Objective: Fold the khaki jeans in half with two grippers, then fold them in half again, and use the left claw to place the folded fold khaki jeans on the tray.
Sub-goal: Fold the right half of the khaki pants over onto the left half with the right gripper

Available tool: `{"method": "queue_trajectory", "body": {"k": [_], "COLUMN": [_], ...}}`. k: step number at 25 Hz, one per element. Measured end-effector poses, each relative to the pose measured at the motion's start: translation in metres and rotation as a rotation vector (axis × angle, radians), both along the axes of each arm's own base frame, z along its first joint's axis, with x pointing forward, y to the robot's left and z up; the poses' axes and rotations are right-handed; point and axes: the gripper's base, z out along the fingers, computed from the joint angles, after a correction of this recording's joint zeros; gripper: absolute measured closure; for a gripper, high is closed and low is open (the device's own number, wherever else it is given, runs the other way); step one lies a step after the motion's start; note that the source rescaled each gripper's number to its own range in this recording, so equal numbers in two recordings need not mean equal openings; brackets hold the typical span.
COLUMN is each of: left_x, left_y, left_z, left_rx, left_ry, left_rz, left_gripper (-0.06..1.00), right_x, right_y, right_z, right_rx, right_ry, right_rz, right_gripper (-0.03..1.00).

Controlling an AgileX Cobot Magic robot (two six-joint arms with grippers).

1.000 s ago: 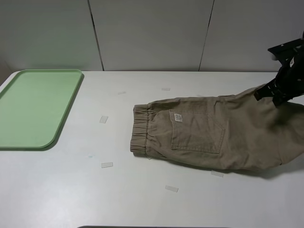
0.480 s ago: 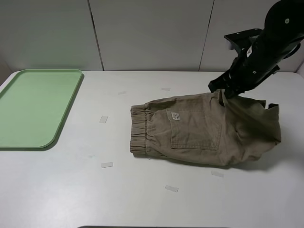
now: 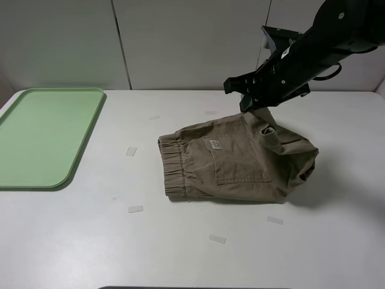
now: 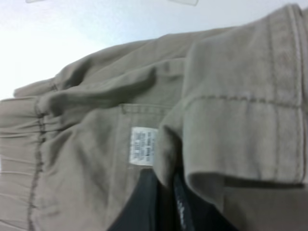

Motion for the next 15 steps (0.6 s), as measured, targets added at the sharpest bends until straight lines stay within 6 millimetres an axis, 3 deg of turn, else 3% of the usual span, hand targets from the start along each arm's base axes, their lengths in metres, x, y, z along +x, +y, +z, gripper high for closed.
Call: {"method": "queue_trajectory", "body": {"k": [15], "left_x": [0.0], "left_y": [0.001], "left_z": [0.0], "left_rx": [0.017], "left_ry": [-0.004], "left_rz": [0.006], "left_gripper": [0.06], "right_x": [-0.016], "right_y": [0.056], "right_z": [-0.016], "right_rx": [0.138], "right_ry": [0.039], "right_rz": [0.026], "right_gripper": [0.93]}}
